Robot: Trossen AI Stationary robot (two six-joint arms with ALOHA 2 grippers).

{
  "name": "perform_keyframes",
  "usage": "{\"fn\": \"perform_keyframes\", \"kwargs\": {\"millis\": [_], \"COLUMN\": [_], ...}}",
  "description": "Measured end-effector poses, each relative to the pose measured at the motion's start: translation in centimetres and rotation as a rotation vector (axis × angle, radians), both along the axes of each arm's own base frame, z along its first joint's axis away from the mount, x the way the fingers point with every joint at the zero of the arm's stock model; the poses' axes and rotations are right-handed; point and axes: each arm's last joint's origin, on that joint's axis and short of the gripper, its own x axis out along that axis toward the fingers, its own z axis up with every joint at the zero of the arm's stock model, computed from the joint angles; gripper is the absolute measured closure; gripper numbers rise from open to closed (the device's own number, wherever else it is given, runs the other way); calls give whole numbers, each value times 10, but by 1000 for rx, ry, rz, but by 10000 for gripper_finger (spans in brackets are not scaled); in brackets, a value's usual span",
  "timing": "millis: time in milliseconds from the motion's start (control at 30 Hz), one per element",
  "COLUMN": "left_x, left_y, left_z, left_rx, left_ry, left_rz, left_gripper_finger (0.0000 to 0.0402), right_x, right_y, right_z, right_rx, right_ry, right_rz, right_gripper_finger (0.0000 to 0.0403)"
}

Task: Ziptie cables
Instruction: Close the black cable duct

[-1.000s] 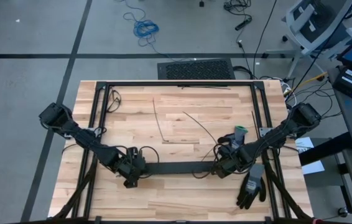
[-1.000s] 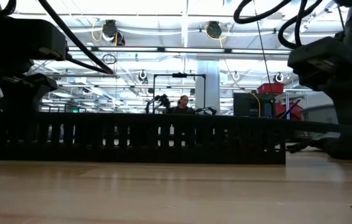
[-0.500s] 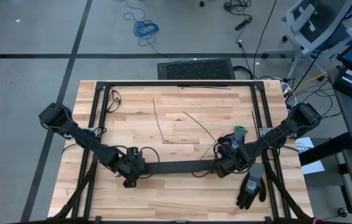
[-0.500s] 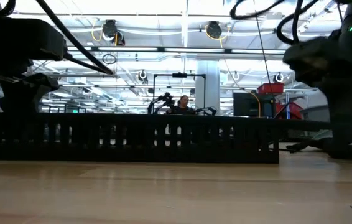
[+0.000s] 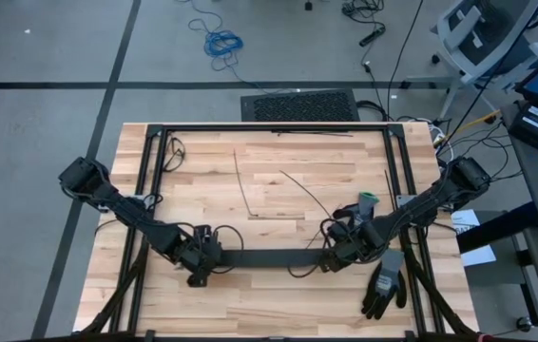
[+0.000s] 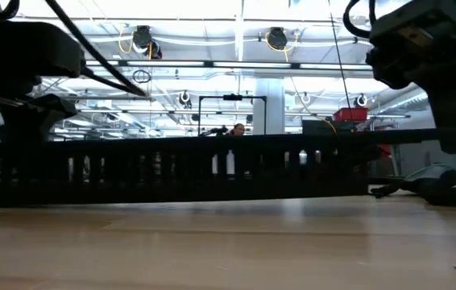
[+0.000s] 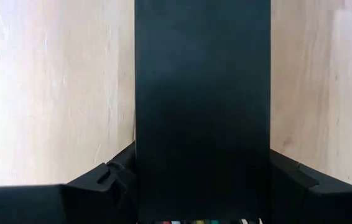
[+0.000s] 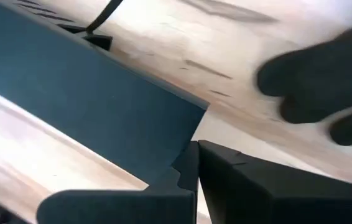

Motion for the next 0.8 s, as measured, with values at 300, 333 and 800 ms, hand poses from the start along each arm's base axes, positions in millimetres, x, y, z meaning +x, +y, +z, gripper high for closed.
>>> {"fn": "perform_keyframes", "kwargs": {"millis": [300,333,800], "left_x": [4,4,9], "left_y": [-2,-3,-10], "left_z": [2,2,21], "left_rx": [-18,-18,-85], "left_ry": [-48,-50,43], "left_rz": [16,16,-72], "left_gripper_finger": [162,162,105], "right_x": [-15,-16,-31], "right_y": [9,10,22], "right_z": [1,0,-2], "right_rx": [-57,-62,-91], "right_ry": [77,80,134], "right_rz": [172,198,345], "right_gripper_finger": [384,375,161]}}
